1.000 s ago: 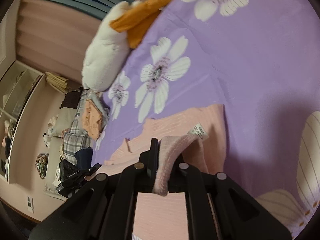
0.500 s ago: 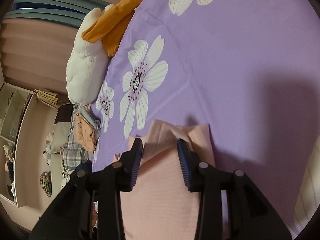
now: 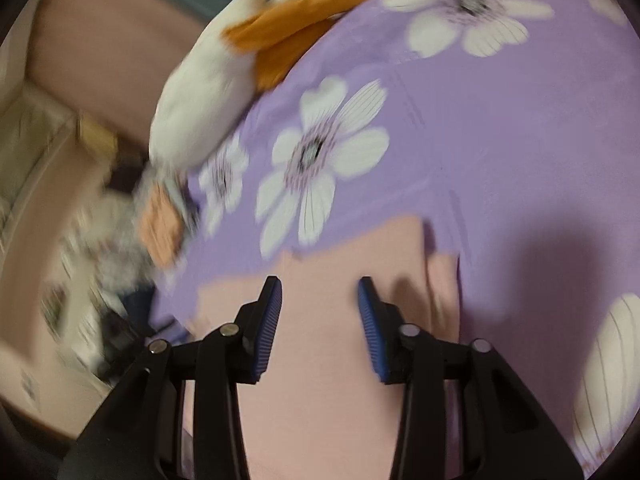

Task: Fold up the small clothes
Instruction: 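Lower the folded hem onto the sweater and open both tools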

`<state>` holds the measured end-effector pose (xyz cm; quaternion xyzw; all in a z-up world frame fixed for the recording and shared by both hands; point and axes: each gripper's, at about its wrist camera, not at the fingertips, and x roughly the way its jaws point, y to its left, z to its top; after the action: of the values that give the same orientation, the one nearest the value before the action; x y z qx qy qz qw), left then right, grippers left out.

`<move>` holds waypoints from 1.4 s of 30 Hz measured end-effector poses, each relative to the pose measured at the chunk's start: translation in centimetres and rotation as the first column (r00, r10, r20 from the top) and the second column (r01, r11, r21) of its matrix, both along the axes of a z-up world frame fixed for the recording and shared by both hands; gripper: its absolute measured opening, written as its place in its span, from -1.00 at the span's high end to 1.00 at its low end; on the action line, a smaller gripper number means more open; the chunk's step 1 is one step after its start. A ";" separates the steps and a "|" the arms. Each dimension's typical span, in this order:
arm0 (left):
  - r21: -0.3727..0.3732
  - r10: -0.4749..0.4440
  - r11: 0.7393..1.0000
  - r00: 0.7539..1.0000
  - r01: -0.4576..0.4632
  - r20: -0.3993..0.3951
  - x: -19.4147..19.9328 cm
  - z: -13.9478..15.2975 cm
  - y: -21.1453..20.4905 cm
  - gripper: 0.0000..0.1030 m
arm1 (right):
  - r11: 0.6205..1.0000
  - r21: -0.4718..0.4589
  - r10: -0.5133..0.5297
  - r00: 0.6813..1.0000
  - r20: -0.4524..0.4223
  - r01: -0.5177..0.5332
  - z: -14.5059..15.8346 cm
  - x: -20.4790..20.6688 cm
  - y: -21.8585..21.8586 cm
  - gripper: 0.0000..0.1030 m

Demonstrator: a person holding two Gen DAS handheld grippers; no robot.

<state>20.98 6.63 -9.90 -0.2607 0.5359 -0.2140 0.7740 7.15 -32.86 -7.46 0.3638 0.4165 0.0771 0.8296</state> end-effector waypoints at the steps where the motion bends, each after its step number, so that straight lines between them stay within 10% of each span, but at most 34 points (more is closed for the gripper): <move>1: 0.021 -0.025 0.999 0.999 0.024 0.023 -0.9 0.2 -0.2 0.09 | 0.999 -0.029 0.023 1.000 -0.003 -0.023 -0.1 -0.8 0.8 0.48; 9: 0.145 -0.150 0.980 0.984 0.134 0.099 -8.0 -1.2 -0.6 0.09 | 0.970 -0.220 0.093 0.993 -0.072 -0.107 -1.9 -5.8 3.7 0.58; 22: 0.103 -0.115 0.989 0.989 0.106 0.094 -14.2 -1.1 2.2 0.10 | 0.955 -0.276 0.076 0.989 -0.130 -0.109 -3.6 -11.1 4.2 0.70; 28: 0.060 -0.035 0.998 0.995 0.030 0.092 -15.8 -0.1 4.9 0.09 | 0.940 -0.315 0.100 0.988 -0.115 -0.132 -1.4 -12.6 5.3 0.44; 42: -0.136 0.063 0.989 0.997 -0.057 0.037 -10.0 -2.6 5.1 -0.22 | 0.956 -0.122 0.265 0.964 -0.016 -0.265 -1.5 -6.3 13.8 0.36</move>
<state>10.99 11.76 -12.54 -0.3241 0.4961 -0.2317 0.7715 0.82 -19.08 -8.98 0.2528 0.4651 0.1620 0.8328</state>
